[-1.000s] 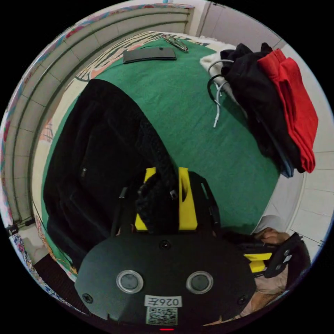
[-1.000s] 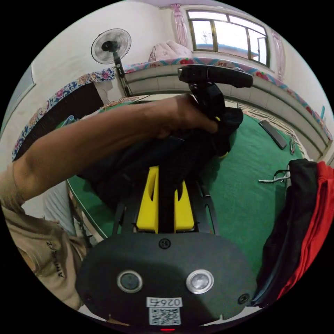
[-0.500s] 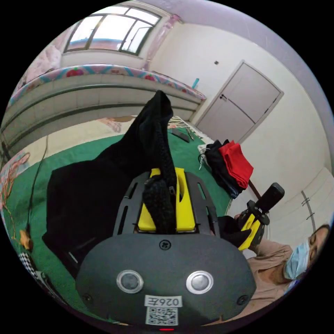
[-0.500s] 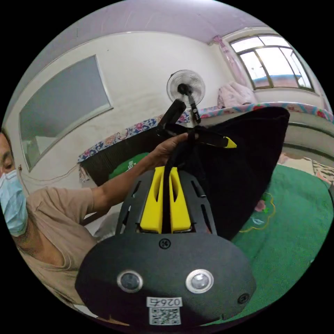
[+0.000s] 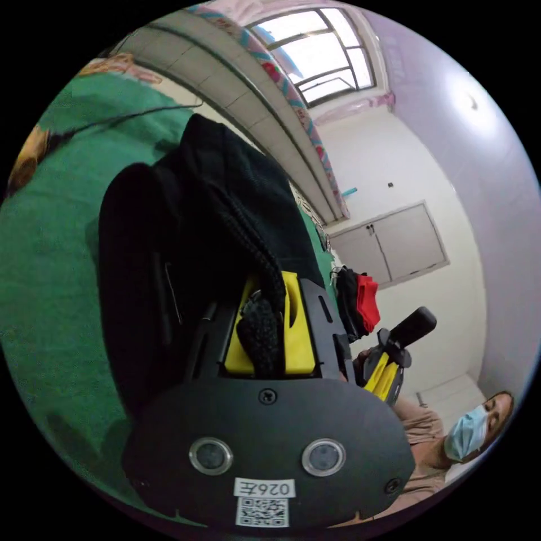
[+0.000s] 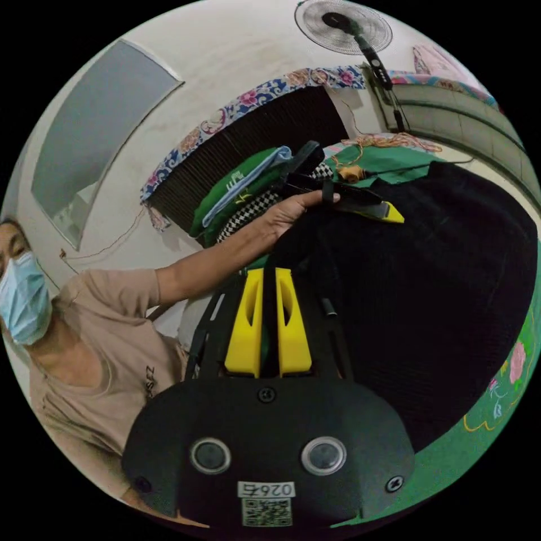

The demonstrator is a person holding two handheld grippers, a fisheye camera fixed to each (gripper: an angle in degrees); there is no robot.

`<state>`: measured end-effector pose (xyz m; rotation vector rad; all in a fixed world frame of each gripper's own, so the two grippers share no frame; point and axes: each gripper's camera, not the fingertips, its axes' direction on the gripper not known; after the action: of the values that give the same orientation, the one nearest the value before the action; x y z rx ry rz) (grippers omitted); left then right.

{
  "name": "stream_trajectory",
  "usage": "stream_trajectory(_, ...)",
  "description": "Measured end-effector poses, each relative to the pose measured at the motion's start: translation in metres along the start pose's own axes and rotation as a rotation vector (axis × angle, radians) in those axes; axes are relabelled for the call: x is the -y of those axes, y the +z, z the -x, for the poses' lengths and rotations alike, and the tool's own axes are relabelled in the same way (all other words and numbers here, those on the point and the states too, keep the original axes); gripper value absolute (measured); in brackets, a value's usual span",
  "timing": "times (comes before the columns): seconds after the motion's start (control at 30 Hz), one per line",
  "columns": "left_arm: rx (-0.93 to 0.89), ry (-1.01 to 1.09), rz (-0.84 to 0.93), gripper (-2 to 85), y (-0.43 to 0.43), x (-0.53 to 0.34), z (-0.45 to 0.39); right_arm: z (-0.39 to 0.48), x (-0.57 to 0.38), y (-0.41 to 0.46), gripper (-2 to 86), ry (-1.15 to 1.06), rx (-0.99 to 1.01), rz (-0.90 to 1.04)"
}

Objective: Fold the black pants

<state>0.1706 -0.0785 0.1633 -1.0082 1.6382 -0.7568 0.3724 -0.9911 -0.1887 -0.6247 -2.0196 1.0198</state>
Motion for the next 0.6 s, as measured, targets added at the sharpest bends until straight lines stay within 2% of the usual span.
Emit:
stream_trajectory(0.1, -0.016, 0.018, -0.028, 5.9, -0.031, 0.005, -0.007, -0.003, 0.002, -0.02, 0.4, -0.025, 0.023, -0.094)
stream_trajectory(0.23, -0.079, -0.063, -0.065, 6.4, -0.068, -0.002, 0.006, -0.031, 0.001, -0.023, -0.8, 0.123, -0.116, -0.144)
stream_trajectory(0.3, -0.093, -0.098, -0.042, 6.6, -0.078, -0.006, 0.016, -0.045, 0.004, -0.002, -0.9, 0.192, -0.181, -0.064)
stream_trajectory(0.37, -0.073, -0.141, -0.049, 6.0, -0.094, -0.013, 0.024, -0.056, 0.011, 0.046, -0.9, 0.221, -0.174, 0.117)
stream_trajectory(0.47, 0.02, -0.155, -0.196, 3.4, -0.135, -0.032, 0.01, -0.038, 0.026, 0.079, -0.9, 0.155, -0.263, 0.15)
stream_trajectory(0.53, 0.085, -0.047, -0.272, 0.1, -0.163, -0.042, -0.023, -0.016, 0.035, 0.087, -0.9, 0.043, -0.263, 0.134)
stream_trajectory(0.6, 0.08, 0.097, -0.257, -0.6, -0.168, -0.045, -0.052, 0.001, 0.041, 0.105, -0.9, -0.052, -0.241, 0.148)
